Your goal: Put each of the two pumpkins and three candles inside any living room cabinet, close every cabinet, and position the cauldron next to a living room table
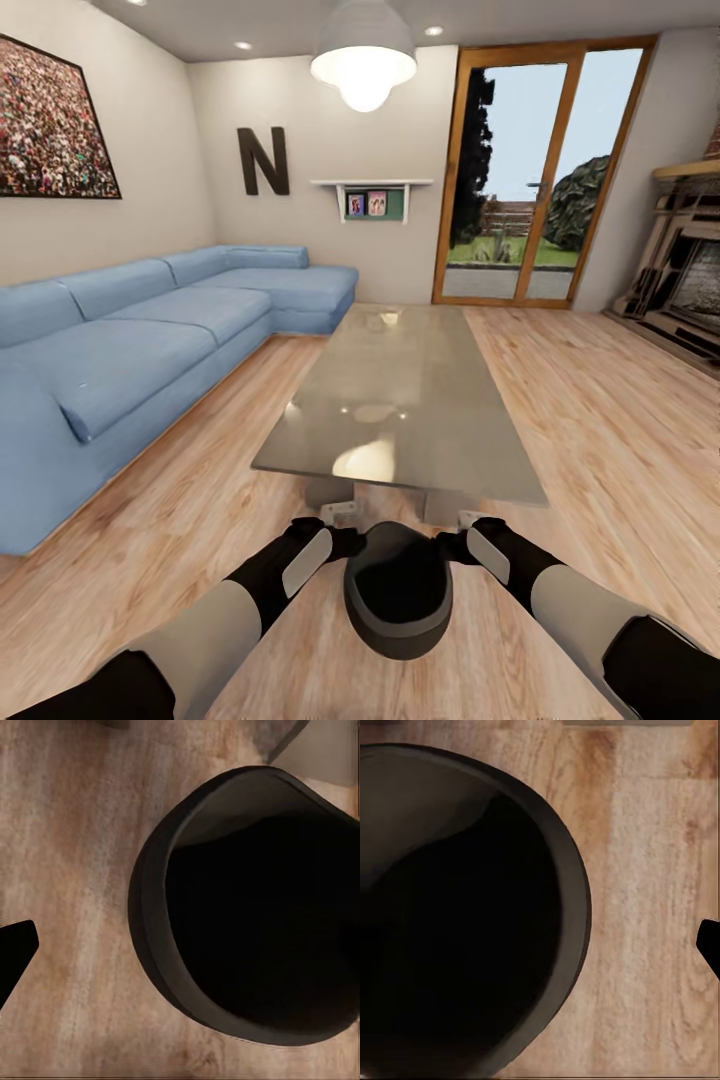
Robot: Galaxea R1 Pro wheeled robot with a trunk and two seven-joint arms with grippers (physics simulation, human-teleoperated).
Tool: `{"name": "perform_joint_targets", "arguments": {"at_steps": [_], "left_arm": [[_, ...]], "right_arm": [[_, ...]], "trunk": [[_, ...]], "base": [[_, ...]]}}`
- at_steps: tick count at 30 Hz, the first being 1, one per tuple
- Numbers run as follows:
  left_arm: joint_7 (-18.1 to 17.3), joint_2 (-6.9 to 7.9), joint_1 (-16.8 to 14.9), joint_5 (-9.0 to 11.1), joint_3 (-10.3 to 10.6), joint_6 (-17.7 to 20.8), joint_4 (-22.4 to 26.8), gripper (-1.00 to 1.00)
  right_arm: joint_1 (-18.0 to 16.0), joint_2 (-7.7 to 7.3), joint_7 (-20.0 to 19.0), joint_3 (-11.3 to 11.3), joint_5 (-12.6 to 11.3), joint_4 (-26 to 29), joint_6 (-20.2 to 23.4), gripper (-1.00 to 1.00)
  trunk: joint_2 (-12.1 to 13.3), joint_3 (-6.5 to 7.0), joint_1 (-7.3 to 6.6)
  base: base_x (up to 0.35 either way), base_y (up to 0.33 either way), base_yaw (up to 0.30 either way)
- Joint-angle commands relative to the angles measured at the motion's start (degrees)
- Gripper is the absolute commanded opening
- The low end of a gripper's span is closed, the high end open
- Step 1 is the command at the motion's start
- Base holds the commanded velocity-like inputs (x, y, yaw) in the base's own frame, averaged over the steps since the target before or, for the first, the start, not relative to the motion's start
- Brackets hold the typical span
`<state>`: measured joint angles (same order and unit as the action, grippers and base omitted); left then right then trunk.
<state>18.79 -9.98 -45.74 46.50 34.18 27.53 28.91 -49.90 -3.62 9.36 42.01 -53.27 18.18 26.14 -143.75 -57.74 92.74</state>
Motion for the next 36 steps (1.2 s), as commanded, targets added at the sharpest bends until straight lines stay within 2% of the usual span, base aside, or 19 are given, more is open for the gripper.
{"name": "perform_joint_targets", "arguments": {"at_steps": [1,27,36], "left_arm": [[0.5,0.04,0.0,0.6,0.4,0.1,0.1,1.00],[0.6,0.04,0.0,0.6,0.4,0.1,0.1,1.00],[0.6,0.04,0.0,0.7,0.4,0.1,0.1,1.00]], "right_arm": [[0.0,-0.07,0.5,0.4,-0.6,0.2,0.2,1.00],[0.0,-0.07,0.4,0.4,-0.6,0.3,0.2,1.00],[0.0,-0.15,-2.7,0.4,-0.6,0.3,0.6,1.00]], "trunk": [[0.0,0.17,-0.06],[0.3,5.93,-0.73],[0.5,7.92,-0.96]], "base": [[-0.253,0.000,0.000],[-0.329,0.000,0.000],[-0.121,0.000,0.000]]}}
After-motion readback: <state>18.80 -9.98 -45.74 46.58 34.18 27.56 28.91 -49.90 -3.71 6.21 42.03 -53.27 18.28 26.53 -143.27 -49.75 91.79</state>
